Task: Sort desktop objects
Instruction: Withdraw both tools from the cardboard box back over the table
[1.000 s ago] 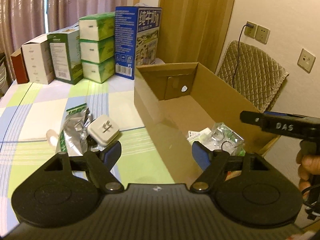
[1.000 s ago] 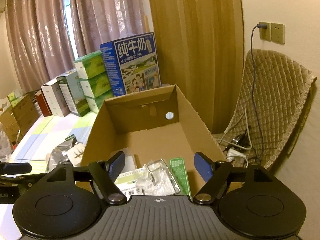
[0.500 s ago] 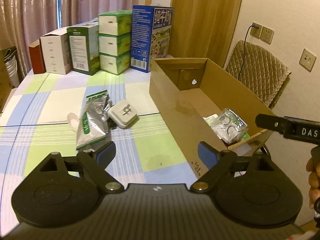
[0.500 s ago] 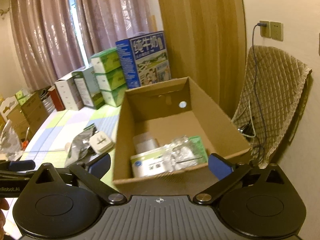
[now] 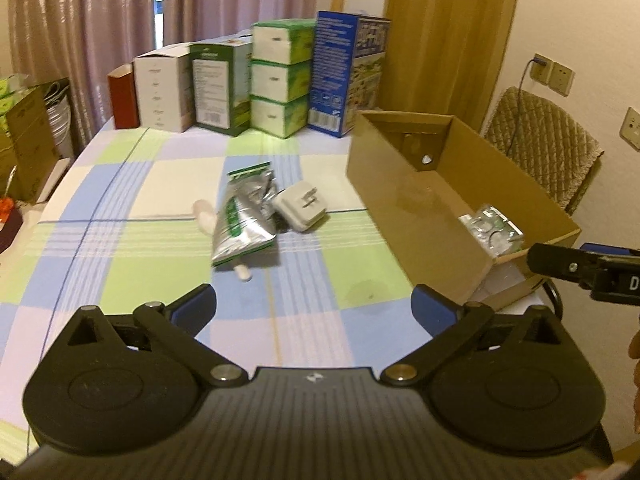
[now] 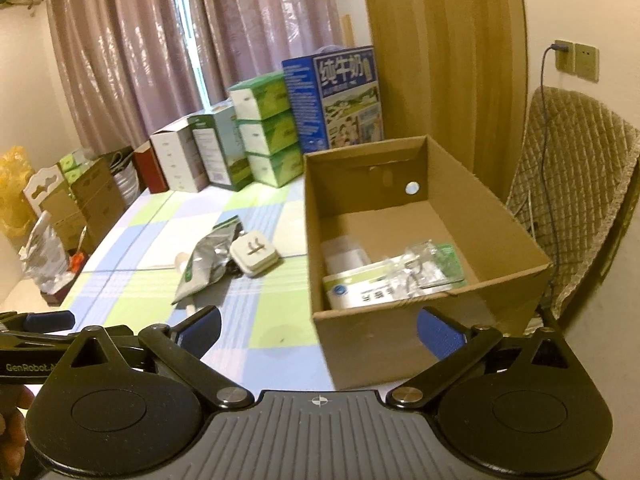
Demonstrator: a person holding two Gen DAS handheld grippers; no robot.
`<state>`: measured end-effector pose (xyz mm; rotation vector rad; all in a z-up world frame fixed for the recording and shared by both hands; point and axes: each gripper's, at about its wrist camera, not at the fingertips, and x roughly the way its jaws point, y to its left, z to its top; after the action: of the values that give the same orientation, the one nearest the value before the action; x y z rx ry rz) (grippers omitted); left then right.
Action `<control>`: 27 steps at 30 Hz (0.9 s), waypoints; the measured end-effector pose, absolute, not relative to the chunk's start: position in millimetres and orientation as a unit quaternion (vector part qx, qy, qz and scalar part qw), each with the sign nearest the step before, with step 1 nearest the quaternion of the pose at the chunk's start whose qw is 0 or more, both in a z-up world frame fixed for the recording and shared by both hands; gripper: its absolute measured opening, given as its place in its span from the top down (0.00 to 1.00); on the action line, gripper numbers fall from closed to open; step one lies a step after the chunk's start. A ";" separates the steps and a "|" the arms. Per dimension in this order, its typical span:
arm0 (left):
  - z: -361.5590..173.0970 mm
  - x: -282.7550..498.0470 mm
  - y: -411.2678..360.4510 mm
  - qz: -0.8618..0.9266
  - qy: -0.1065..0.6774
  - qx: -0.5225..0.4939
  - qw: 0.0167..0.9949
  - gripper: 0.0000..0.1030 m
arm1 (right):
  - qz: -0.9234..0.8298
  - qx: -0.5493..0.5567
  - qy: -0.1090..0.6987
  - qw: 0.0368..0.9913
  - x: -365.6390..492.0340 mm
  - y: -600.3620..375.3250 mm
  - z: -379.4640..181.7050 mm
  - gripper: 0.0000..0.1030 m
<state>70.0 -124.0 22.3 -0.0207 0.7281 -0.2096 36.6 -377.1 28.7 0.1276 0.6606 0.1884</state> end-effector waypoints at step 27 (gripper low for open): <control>8.8 48.7 -40.7 -0.043 0.370 -0.042 0.927 0.01 | 0.152 0.044 0.348 0.924 24.7 -310.1 12.0 0.02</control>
<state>48.7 -40.7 8.8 -0.0859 0.7592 -0.0888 24.7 -310.1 12.0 0.0905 0.7132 0.3118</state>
